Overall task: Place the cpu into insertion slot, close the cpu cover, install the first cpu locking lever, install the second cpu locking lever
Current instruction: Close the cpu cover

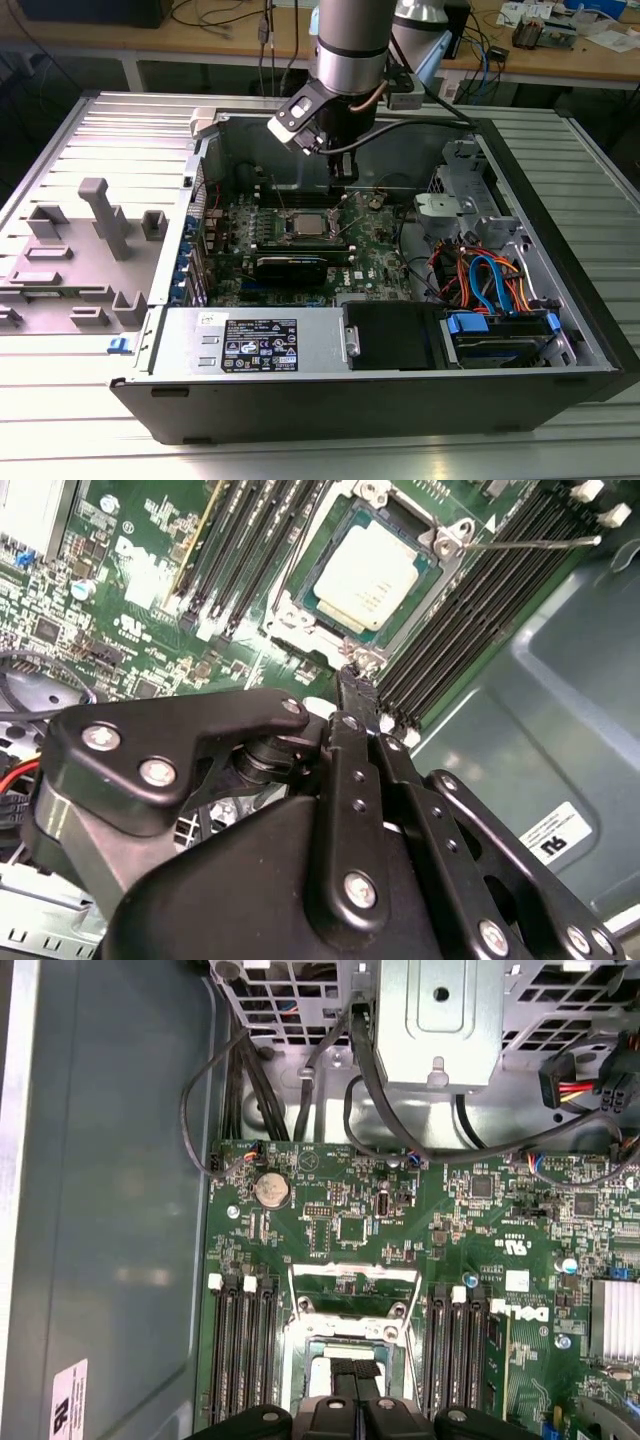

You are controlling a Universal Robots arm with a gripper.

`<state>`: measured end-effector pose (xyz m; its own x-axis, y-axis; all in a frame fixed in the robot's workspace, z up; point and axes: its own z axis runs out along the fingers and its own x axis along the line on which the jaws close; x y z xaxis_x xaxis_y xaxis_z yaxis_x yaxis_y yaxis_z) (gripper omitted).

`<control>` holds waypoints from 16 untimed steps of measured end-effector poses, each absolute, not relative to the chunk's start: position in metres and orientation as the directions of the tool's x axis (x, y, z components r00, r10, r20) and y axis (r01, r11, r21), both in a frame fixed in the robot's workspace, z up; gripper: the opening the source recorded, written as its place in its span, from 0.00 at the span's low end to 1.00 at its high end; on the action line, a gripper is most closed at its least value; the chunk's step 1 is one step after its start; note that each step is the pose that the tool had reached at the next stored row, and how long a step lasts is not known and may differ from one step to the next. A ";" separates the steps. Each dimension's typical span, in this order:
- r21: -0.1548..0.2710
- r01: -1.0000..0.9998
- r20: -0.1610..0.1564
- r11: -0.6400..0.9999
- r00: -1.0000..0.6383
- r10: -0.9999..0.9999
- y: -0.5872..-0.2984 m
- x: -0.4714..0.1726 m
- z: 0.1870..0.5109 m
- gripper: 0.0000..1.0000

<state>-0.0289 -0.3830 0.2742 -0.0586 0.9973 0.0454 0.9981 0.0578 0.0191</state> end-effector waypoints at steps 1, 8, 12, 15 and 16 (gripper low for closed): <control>0.019 0.998 0.045 0.058 -0.059 0.997 -0.383 -0.028 0.274 0.11; 0.019 0.998 0.045 0.058 -0.059 0.997 -0.383 -0.022 0.274 0.11; 0.019 0.998 0.045 0.058 -0.058 0.997 -0.383 -0.021 0.274 0.11; 0.019 0.998 0.045 0.058 -0.059 0.997 -0.383 -0.020 0.274 0.11; 0.019 0.998 0.045 0.058 -0.059 0.997 -0.383 -0.020 0.274 0.11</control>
<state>-0.0200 -0.3830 0.2742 -0.0586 0.9973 0.0454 0.9981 0.0578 0.0191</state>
